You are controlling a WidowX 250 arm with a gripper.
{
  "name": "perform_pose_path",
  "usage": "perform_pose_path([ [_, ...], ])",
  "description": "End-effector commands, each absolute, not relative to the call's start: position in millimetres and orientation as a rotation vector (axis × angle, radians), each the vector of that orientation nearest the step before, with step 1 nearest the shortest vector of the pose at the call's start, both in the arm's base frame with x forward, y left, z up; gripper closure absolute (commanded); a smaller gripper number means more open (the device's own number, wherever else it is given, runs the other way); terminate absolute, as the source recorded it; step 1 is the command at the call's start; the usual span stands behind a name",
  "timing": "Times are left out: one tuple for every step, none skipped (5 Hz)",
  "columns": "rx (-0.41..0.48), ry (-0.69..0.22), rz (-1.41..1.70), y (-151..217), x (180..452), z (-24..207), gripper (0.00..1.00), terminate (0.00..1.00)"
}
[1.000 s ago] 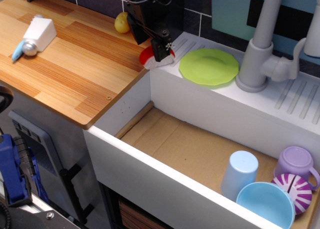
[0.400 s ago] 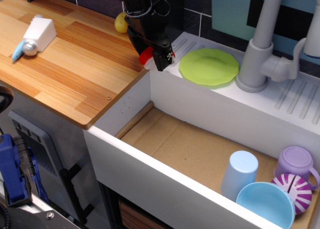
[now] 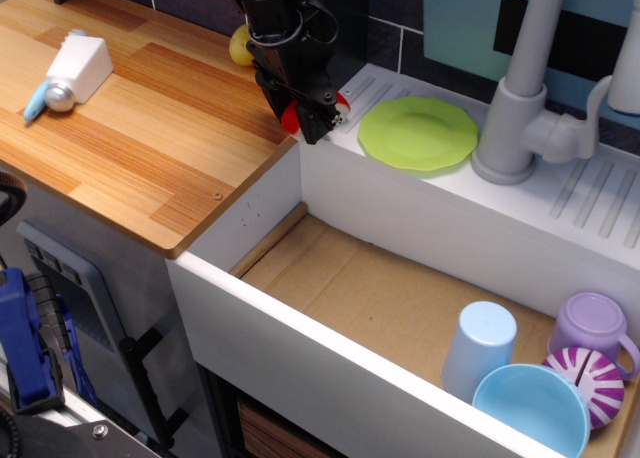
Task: Put sushi on plate
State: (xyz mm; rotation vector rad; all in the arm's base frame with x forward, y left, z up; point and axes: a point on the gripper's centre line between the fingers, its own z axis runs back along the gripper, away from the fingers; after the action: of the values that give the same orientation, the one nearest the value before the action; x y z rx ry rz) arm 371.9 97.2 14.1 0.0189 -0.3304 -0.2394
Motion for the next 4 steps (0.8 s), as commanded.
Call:
perform_pose_path([
  [0.040, -0.375, -0.230, 97.9, 383.7, 32.1, 1.00, 0.00],
  [0.069, -0.349, -0.205, 91.1, 377.6, 45.3, 1.00, 0.00],
  [0.096, -0.319, -0.163, 81.0, 373.1, 60.7, 1.00, 0.00],
  [0.119, -0.328, -0.142, 67.7, 375.4, 68.4, 1.00, 0.00],
])
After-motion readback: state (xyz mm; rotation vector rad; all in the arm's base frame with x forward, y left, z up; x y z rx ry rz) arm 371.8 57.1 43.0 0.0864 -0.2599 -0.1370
